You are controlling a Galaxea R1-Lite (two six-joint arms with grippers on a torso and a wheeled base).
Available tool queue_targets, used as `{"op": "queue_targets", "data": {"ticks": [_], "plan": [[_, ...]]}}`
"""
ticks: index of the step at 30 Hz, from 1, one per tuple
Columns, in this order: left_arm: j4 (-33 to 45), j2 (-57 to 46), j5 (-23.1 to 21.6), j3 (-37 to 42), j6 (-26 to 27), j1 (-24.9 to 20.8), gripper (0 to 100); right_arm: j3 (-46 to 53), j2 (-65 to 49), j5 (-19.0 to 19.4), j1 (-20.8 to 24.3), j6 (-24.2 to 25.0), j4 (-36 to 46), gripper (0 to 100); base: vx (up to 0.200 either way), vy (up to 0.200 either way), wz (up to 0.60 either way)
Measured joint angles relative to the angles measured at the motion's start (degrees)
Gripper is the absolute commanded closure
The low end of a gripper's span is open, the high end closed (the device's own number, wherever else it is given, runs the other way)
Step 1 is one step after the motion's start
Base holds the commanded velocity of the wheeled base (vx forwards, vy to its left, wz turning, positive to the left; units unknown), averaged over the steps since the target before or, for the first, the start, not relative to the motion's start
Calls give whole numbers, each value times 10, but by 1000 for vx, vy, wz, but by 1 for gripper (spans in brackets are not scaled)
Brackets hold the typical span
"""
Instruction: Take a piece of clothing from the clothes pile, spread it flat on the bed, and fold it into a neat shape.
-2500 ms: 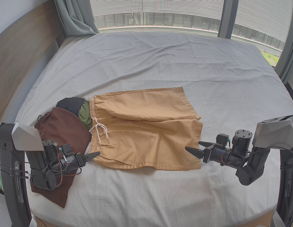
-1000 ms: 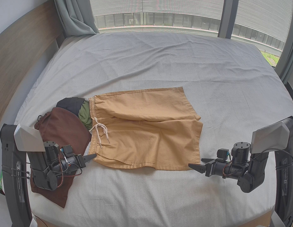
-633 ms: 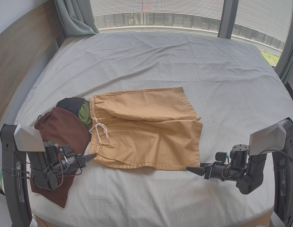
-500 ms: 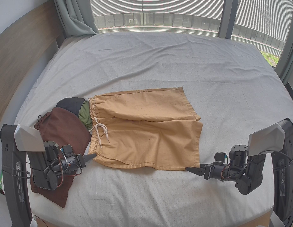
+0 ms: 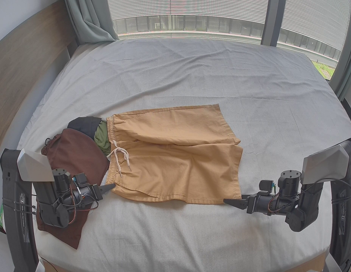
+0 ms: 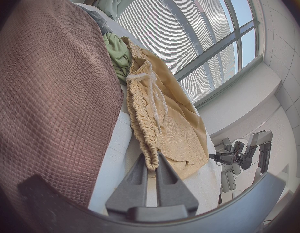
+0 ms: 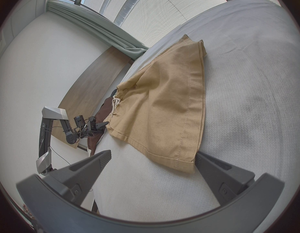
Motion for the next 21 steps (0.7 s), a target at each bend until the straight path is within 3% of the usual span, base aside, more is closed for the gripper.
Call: {"op": "queue_targets", "data": {"ticks": [14, 15, 21], "plan": [[0, 0, 0, 0, 0, 0, 100, -7, -7, -5, -1, -2, -3, 0, 0, 0, 0], [0, 0, 1, 0, 0, 0, 100, -7, -7, -5, -1, -2, -3, 100, 0, 0, 0], [0, 0, 0, -1, 0, 1, 100, -7, -7, -5, -2, -2, -3, 100, 0, 0, 0]]}}
